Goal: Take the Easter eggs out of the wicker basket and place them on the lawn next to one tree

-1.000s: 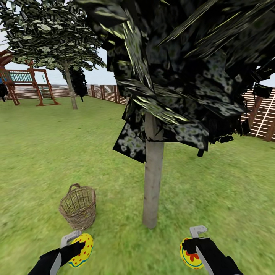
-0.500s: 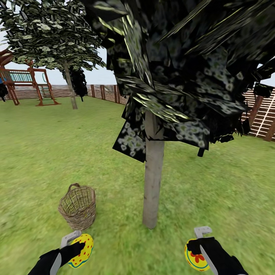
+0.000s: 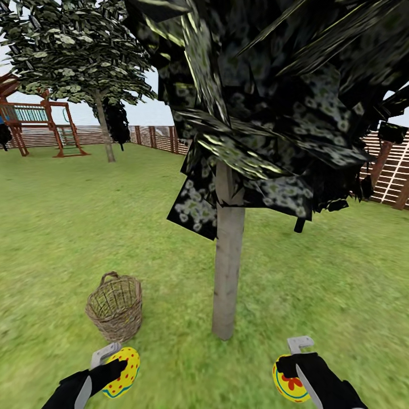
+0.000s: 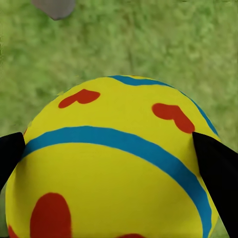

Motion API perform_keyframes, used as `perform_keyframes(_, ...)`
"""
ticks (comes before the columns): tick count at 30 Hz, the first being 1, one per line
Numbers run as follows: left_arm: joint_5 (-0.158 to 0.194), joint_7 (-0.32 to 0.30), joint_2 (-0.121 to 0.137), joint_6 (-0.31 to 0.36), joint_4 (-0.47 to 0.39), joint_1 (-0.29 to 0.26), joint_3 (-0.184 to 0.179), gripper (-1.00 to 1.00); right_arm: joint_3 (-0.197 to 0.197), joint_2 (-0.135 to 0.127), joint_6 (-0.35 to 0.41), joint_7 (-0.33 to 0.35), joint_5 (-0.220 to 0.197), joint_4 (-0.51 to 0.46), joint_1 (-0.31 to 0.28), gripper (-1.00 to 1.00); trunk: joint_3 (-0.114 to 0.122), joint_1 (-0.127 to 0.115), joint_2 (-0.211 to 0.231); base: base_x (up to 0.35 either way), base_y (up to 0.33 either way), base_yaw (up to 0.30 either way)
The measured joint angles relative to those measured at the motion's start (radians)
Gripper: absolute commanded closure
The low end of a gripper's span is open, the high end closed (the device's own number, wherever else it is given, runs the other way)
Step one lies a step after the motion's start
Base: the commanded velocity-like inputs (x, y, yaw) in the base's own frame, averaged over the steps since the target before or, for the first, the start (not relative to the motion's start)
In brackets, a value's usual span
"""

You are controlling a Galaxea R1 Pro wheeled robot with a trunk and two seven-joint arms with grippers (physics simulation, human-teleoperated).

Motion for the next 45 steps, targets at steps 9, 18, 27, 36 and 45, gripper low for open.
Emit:
perform_keyframes(9, 0.0, -0.21, -0.015, 0.016, -0.123, 0.0, 0.001, 1.0, -0.017, -0.007, -0.019, 0.005, -0.003, -0.038, 0.0, 1.0, -0.029, 0.035, -0.063, 0.0, 0.0, 0.0)
perform_keyframes(18, 0.019, -0.097, -0.015, 0.076, -0.125, 0.0, 0.016, 1.0, -0.016, 0.0, -0.018, 0.0, -0.001, -0.038, 0.0, 1.0, -0.057, 0.069, -0.126, 0.0, 0.0, 0.0)
perform_keyframes(27, 0.014, -0.107, -0.014, 0.085, -0.123, 0.0, 0.01, 1.0, -0.016, 0.0, -0.013, 0.0, -0.001, -0.038, 0.0, 1.0, -0.085, 0.104, -0.189, 0.0, 0.0, 0.0)
perform_keyframes(36, 0.016, -0.106, -0.016, 0.083, -0.122, 0.0, 0.01, 1.0, -0.015, 0.0, -0.012, 0.0, -0.001, -0.038, 0.0, 1.0, -0.114, 0.138, -0.252, 0.0, 0.0, 0.0)
perform_keyframes(45, 0.012, -0.104, -0.017, 0.081, -0.094, 0.0, 0.009, 1.0, -0.012, 0.001, -0.009, 0.001, 0.001, -0.038, 0.0, 1.0, -0.142, 0.173, -0.315, 0.0, 0.0, 0.0)
